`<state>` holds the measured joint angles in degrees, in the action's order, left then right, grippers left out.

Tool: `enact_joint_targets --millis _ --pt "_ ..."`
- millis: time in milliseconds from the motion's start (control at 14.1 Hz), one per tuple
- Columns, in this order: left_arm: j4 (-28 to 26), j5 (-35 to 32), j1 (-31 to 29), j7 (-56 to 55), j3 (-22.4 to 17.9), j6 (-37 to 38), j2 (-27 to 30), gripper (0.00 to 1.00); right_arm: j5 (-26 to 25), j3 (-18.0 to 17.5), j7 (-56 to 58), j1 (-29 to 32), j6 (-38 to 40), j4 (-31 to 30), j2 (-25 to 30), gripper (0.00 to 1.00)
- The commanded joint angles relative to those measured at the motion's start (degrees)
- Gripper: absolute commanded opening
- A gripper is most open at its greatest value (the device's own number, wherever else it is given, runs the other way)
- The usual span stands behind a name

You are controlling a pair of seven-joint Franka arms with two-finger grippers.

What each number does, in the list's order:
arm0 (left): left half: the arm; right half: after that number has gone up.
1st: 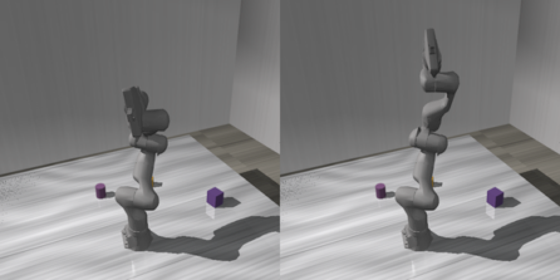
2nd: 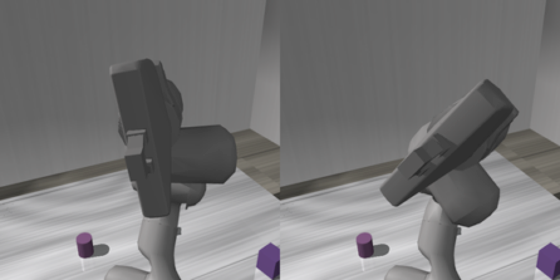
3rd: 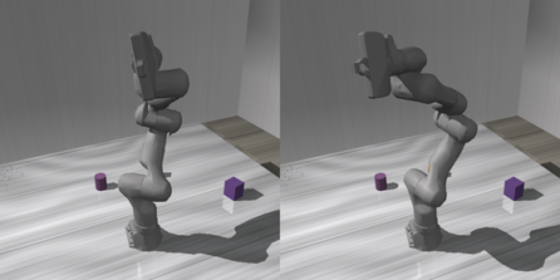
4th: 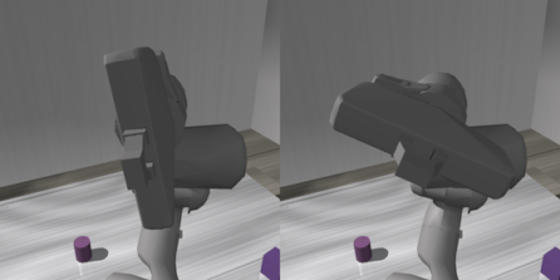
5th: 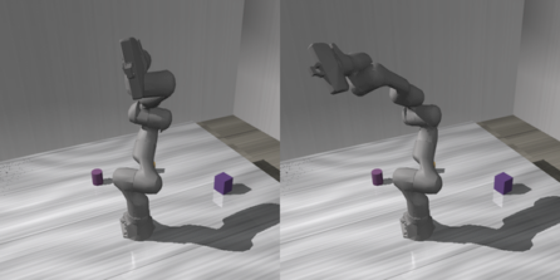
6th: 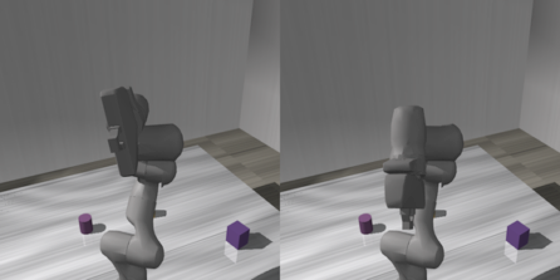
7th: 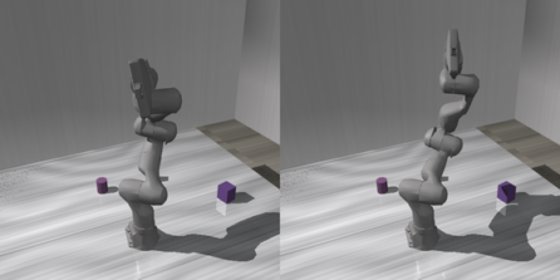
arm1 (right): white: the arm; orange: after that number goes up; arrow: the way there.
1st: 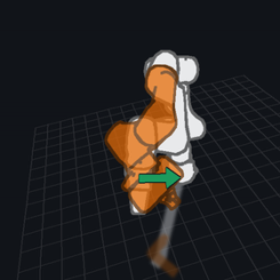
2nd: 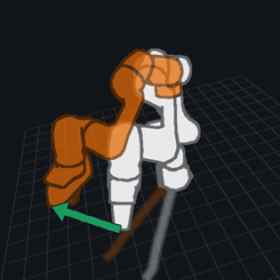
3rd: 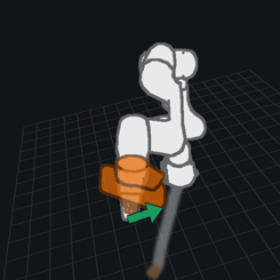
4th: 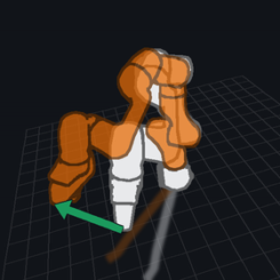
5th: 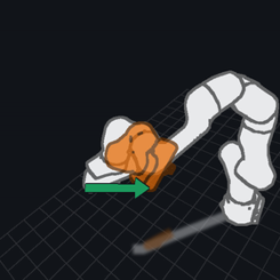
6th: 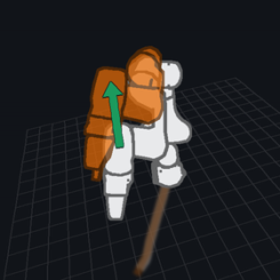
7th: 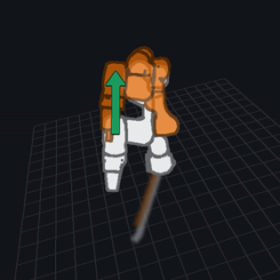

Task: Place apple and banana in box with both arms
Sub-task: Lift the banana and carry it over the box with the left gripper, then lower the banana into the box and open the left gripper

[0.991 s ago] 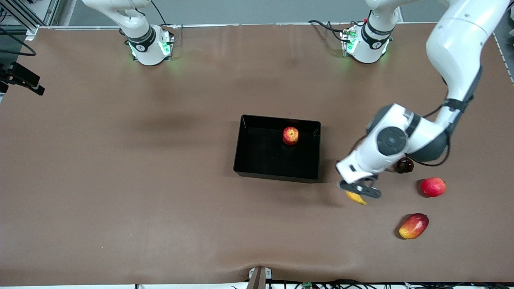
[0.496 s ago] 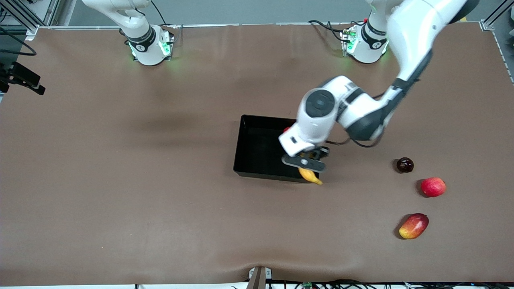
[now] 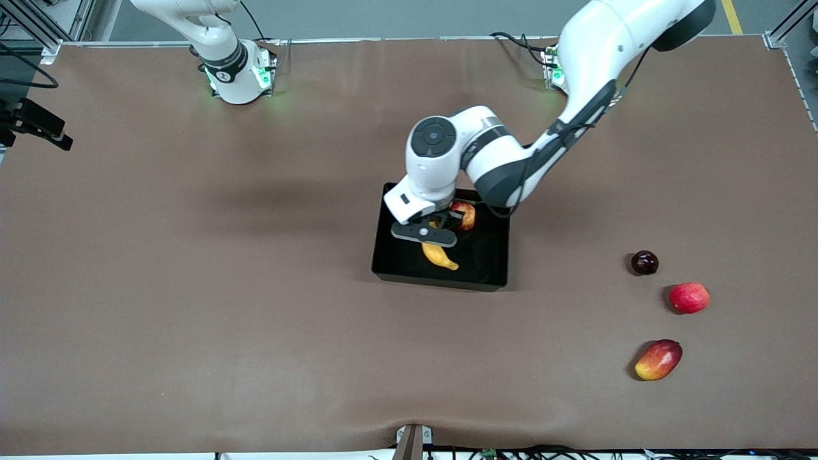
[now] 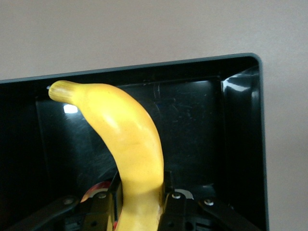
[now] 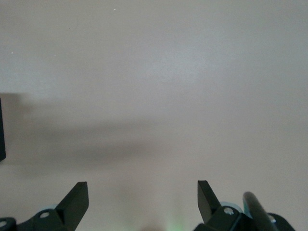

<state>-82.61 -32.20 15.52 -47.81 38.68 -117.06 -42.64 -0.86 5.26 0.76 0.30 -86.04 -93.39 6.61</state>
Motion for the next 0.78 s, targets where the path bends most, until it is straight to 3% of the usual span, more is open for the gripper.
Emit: enact_joint_targets --millis 0,708 --pt "3.8 0.1 5.1 -0.7 -3.8 0.0 -2.3 0.00 1.0 0.0 0.3 0.4 0.4 -0.3 0.8 1.00" --pt "3.5 -0.7 6.4 -0.4 -5.6 -4.9 -8.9 0.00 2.0 0.1 0.4 1.3 1.0 -0.3 0.6 1.00"
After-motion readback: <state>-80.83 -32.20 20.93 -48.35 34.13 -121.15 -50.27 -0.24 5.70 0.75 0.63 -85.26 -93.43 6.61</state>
